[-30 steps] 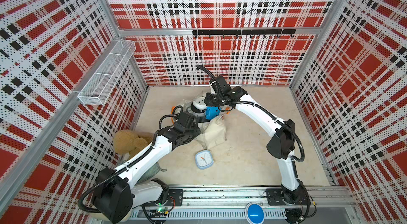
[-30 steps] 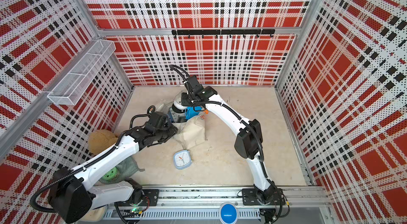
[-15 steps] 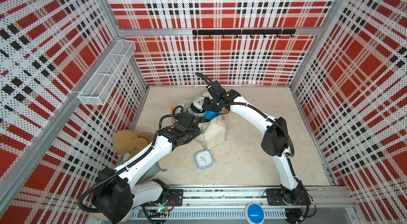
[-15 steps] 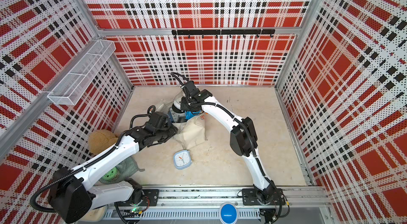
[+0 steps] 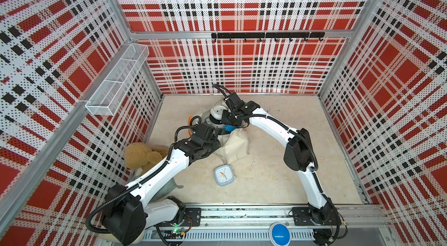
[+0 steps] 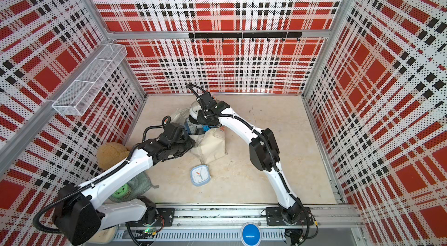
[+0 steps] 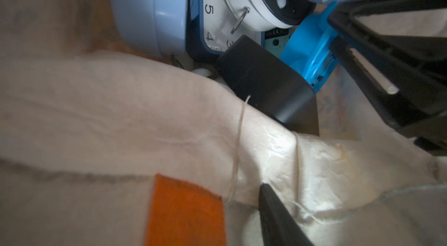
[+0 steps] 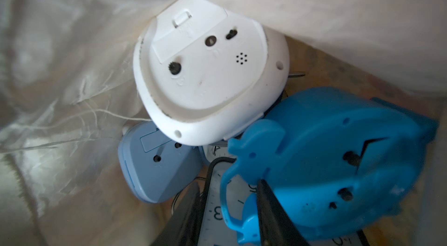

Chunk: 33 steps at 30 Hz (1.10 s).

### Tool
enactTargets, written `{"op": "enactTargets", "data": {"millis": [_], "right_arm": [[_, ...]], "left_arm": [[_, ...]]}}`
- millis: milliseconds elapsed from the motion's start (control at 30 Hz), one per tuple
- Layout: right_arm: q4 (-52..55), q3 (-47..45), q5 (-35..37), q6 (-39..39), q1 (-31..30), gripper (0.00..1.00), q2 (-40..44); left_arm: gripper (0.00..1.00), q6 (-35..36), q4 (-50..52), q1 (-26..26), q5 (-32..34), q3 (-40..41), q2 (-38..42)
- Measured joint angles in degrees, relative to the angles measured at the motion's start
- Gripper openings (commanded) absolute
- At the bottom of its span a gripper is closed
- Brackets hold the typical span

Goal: Take the alarm clock out of the canvas bag
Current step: Pick up the alarm from the canvas bag.

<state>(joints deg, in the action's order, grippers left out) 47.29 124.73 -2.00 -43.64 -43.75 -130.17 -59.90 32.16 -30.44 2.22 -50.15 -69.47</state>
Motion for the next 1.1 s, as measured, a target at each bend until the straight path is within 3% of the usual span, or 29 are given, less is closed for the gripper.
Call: {"op": "enactTargets", "data": {"millis": [600, 1100], "right_arm": [[0.4, 0.1, 4.0, 0.7, -2.9, 0.38, -0.1], [4.1, 5.1, 11.6, 2.6, -5.2, 0.4, -0.3]], "left_arm": [[0.48, 0.2, -0.1, 0.0, 0.0, 0.0, 0.1], [0.48, 0.2, -0.3, 0.0, 0.0, 0.4, 1.3]]}}
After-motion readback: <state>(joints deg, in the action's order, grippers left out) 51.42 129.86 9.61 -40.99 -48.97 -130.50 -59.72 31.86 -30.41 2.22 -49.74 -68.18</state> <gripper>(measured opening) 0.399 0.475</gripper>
